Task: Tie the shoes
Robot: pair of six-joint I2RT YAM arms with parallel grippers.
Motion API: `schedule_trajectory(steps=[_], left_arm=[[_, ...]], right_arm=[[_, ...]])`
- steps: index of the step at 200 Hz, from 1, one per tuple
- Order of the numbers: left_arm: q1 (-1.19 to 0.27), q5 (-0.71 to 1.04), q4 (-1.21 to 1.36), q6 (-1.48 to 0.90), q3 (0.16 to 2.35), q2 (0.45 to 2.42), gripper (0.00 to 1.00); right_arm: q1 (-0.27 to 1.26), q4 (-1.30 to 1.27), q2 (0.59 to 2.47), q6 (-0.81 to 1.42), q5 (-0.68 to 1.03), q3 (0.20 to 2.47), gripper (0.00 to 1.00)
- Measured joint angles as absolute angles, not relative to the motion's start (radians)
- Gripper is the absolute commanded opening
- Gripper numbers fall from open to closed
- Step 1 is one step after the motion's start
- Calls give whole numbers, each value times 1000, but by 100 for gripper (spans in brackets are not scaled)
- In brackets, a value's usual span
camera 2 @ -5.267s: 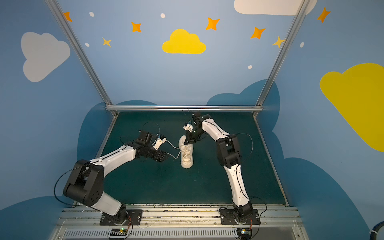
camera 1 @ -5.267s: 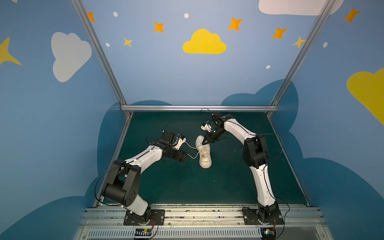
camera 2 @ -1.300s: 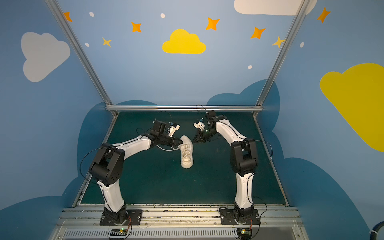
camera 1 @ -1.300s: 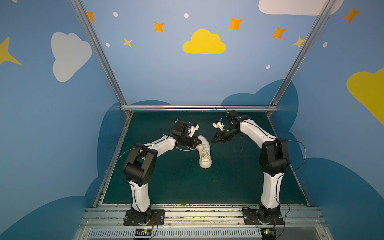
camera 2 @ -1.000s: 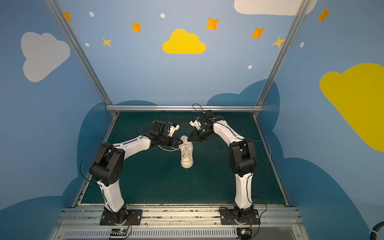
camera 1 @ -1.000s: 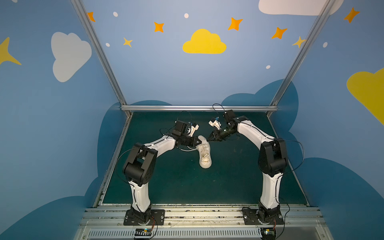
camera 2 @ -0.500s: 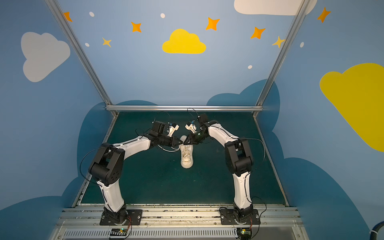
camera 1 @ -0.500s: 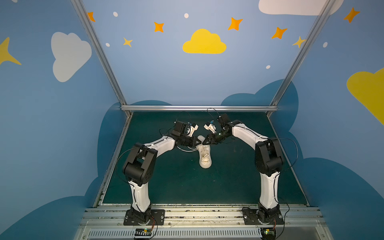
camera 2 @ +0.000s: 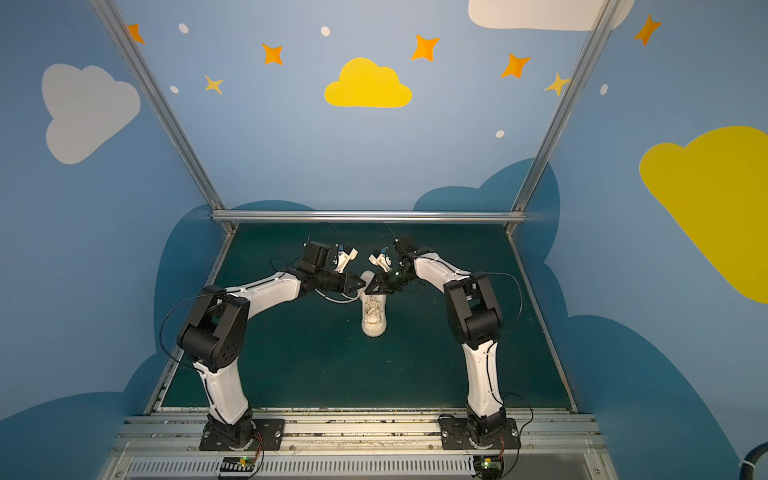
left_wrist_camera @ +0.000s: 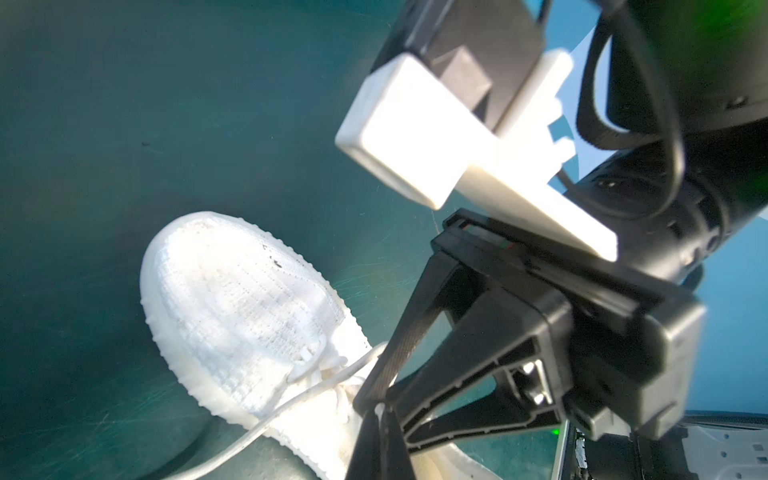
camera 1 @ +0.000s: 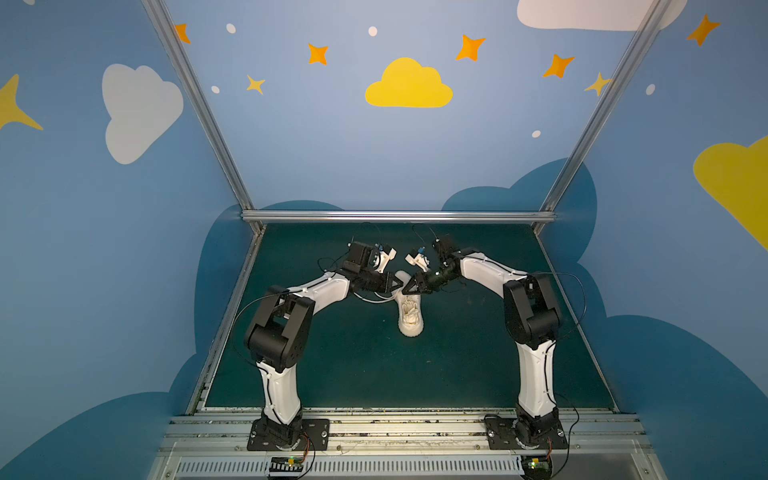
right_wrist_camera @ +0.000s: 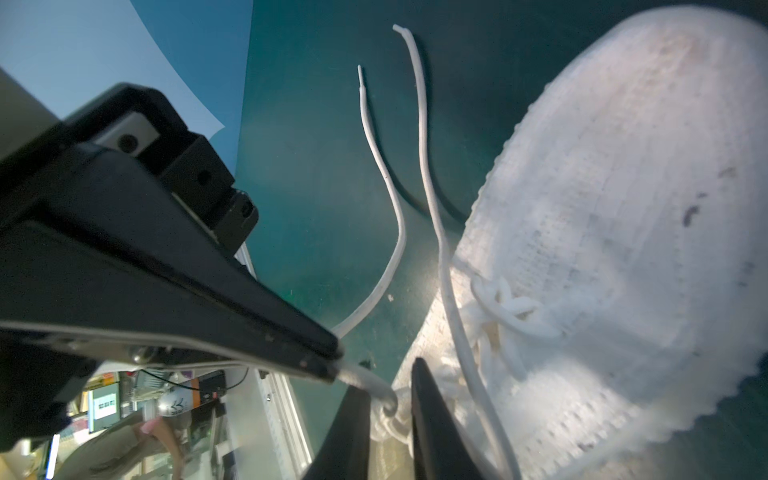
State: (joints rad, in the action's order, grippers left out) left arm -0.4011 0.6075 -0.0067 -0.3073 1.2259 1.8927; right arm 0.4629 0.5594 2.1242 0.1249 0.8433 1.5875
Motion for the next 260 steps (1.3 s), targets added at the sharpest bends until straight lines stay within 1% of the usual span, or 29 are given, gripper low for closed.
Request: schedule_trajectory(steps=[4, 10, 15, 36, 49, 95, 132, 163, 179, 199, 207, 220, 231, 241, 249, 260], left_arm=[[-401, 607, -7, -307, 1226, 1893, 9], [-401, 607, -7, -307, 1225, 1892, 16], [-401, 607, -6, -305, 1224, 1892, 19], [-394, 605, -5, -300, 1200, 1874, 32], [-385, 604, -9, -295, 1184, 1859, 36], [-347, 585, -22, -218, 1114, 1797, 37], [-350, 589, 2, -155, 1045, 1783, 42], [-364, 610, 25, -138, 1039, 1788, 43], [-373, 616, 44, -138, 1045, 1798, 41], [-382, 623, 71, -142, 1054, 1821, 35], [-385, 628, 74, -141, 1059, 1831, 31], [-388, 635, 81, -146, 1071, 1851, 18], [-390, 639, 87, -150, 1082, 1866, 10], [-392, 640, 88, -148, 1086, 1872, 4], [-392, 641, 89, -146, 1086, 1872, 3], [-393, 641, 90, -146, 1089, 1872, 3]], right_arm=[[463, 556, 2124, 123, 845, 1587, 6], [463, 549, 2124, 126, 849, 1585, 2], [463, 544, 2124, 131, 850, 1583, 0], [462, 522, 2124, 136, 857, 1570, 0], [462, 512, 2124, 142, 858, 1557, 0], [458, 502, 2124, 150, 859, 1546, 0], [453, 500, 2124, 153, 862, 1546, 0], [453, 499, 2124, 153, 863, 1546, 0], [453, 499, 2124, 153, 866, 1546, 0], [453, 499, 2124, 153, 870, 1546, 0], [453, 499, 2124, 153, 873, 1546, 0], [453, 499, 2124, 153, 876, 1546, 1], [453, 499, 2124, 152, 877, 1546, 5], [453, 499, 2124, 151, 877, 1546, 12], [453, 500, 2124, 149, 878, 1546, 17], [453, 503, 2122, 144, 879, 1546, 20]])
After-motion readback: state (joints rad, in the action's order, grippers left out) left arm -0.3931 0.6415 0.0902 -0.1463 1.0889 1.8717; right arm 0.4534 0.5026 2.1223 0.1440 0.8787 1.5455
